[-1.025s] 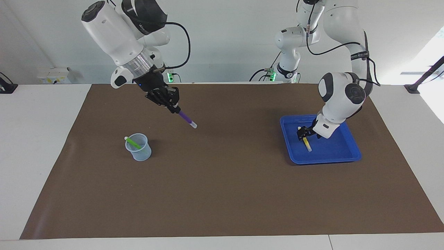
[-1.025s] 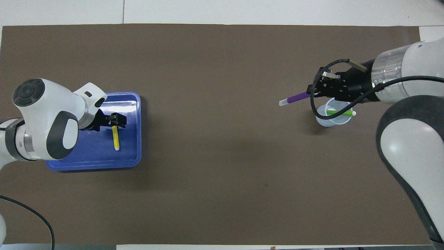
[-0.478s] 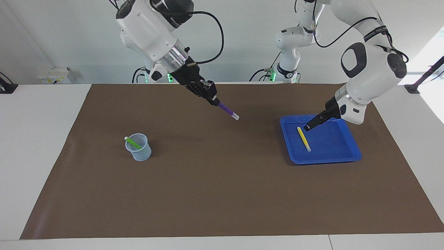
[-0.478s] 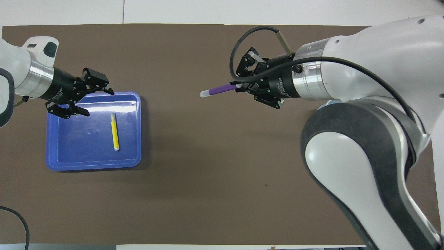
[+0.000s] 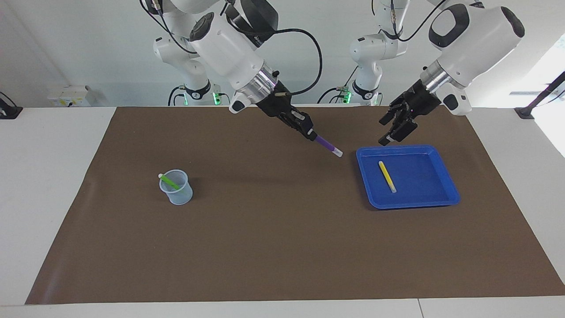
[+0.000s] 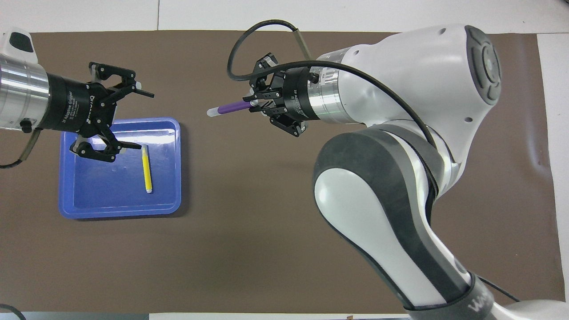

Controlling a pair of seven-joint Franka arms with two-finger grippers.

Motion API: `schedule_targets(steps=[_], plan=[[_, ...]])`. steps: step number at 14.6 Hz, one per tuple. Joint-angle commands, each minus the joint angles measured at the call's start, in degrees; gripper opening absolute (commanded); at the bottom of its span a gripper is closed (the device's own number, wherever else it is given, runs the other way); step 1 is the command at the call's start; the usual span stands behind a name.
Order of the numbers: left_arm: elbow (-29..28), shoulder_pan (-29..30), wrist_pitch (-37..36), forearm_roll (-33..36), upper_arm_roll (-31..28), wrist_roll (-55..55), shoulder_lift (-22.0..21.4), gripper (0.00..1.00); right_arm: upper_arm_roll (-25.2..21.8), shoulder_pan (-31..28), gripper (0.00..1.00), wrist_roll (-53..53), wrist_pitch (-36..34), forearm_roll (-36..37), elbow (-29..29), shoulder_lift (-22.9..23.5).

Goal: Right arm passes pens to left for tray arrangement
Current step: 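Carry the purple pen toward the left gripper while the left gripper opens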

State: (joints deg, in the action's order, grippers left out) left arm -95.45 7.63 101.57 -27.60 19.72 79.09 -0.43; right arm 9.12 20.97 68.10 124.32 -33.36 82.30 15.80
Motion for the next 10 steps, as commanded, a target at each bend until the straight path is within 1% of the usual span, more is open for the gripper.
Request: schedule_targets(steps=[1,3,4,5,7,8,10], plan=[[-0.4,-0.4,1.6,-0.9,2.9,15.4,-1.7,1.00,0.0,0.6,0.00,1.2,0.2,-1.0,-2.8,1.7],[-1.7,-1.1,4.8,-1.7,3.8,22.4,-2.2,1.00,0.0,0.7,0.00,1.2,0.3,-0.7,-2.8,1.6],[-2.9,-1.4,6.0,-4.1,3.8,24.2,-2.6,1.00,0.0,0.7,0.00,1.2,0.2,-0.7,-2.8,1.5],[-4.7,-1.4,6.7,-7.6,3.7,24.3,-3.7,1.00,0.1,1.0,0.00,1.2,0.2,-0.7,-2.8,1.5],[-10.3,-1.4,12.2,-12.4,3.7,24.3,-5.9,1.00,0.0,2.4,0.00,1.2,0.2,-0.5,-2.7,1.4],[-12.0,-1.4,15.0,-14.4,3.7,24.2,-6.3,1.00,0.0,2.4,0.00,1.2,0.2,-0.3,-2.5,1.4],[-12.4,-1.5,17.5,-16.9,3.8,23.9,-5.4,1.00,0.0,2.4,0.00,1.2,0.2,0.4,-2.5,1.4]])
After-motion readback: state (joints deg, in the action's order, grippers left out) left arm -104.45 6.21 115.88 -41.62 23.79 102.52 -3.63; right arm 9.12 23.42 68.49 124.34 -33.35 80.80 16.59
